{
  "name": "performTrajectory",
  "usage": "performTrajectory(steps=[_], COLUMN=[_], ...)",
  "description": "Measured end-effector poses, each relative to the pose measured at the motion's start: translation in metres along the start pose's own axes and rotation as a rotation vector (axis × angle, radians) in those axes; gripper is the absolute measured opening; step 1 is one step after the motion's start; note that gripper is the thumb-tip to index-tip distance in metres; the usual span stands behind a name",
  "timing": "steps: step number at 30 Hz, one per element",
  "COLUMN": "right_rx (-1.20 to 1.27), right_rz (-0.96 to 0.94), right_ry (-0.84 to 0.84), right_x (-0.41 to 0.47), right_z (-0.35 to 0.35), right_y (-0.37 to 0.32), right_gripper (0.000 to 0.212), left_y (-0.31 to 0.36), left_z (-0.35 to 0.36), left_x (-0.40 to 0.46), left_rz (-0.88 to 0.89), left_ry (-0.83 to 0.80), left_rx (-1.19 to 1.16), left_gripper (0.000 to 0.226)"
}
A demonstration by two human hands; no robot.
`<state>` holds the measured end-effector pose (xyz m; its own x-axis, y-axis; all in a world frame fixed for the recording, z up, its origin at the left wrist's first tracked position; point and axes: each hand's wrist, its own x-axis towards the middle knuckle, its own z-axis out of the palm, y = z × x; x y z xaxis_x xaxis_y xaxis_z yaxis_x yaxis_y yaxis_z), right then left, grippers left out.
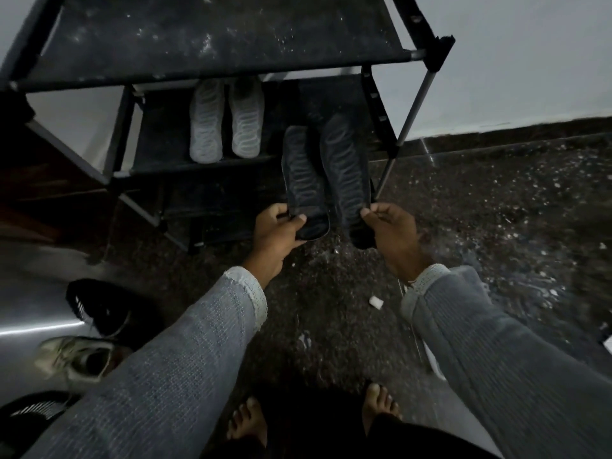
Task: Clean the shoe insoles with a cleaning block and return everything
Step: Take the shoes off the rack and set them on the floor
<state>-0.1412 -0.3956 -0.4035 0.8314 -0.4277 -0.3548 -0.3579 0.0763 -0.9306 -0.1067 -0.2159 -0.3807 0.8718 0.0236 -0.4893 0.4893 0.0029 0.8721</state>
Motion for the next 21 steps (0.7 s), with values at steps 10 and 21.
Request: performTrajectory(steps=[10, 21], right_rx=[-0.078, -0.127], right_rz=[0.106, 0.368], right_ry=[-0.1, 0.001], right_x=[-0.063, -0.038], right_z=[-0.004, -0.009], right_y=[0.074, 0.186], right_gripper=[0.009, 0.009], left_y=[-0.099, -0.213], left_z=[-0.022, -0.024], left_x=[-0.041, -0.001], left_rz=[-0.066, -0.224], left_ry=[0.036, -0.067], left_rx=[0.181, 0.39], left_gripper=[0.017, 0.02])
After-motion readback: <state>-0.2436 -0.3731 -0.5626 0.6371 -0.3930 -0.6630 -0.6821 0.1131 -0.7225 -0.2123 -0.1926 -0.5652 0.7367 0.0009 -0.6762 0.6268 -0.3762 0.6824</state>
